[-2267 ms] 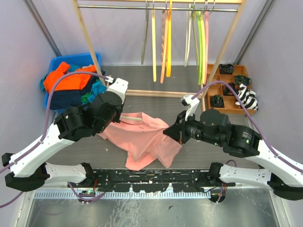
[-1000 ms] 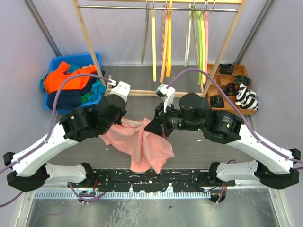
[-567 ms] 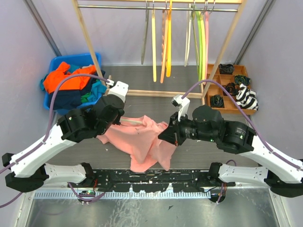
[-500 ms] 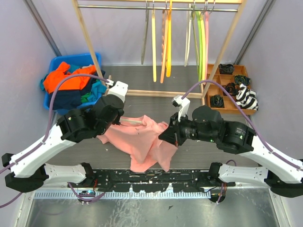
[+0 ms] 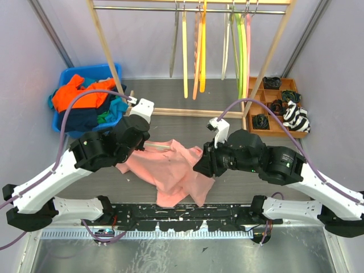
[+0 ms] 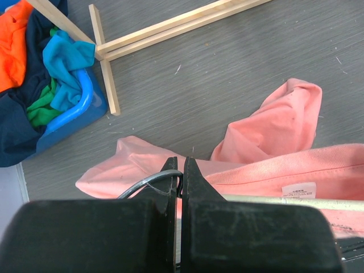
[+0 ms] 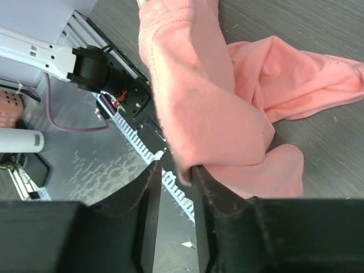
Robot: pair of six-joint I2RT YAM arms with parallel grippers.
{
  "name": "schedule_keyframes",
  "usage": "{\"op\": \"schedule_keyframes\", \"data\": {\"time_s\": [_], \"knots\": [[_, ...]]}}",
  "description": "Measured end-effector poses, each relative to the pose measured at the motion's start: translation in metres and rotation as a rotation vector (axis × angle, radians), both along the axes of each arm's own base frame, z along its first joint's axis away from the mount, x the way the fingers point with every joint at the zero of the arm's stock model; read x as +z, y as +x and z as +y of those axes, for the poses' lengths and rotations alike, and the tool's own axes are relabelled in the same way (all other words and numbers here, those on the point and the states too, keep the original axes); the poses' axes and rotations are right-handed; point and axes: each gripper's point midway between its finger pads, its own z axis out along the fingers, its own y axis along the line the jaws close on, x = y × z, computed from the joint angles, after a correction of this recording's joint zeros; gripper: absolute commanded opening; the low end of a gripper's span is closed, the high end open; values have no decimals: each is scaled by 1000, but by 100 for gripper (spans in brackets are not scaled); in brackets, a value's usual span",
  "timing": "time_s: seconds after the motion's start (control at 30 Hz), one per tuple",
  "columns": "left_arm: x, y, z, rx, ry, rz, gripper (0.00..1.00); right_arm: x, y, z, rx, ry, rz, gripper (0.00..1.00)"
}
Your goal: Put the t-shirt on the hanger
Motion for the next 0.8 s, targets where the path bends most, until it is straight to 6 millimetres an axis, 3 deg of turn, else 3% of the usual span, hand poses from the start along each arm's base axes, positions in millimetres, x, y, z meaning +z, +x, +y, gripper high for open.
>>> {"op": "schedule_keyframes", "data": {"time_s": [0.1,0.23,0.47,0.8], "knots": [[0,0,0,-1,1,1,0,2,0,-5,-11,-10,-2,43],[-1,0,-1,-5,3,3,0,20,2,-7,-20,8,-27,44],[-5,-2,-4,-24,7,18,0,55,17,12,-12,24,-91,46],[-17,-7,-11,-81,14,52,0,47,44,45,-1,-90,-138,52]]}}
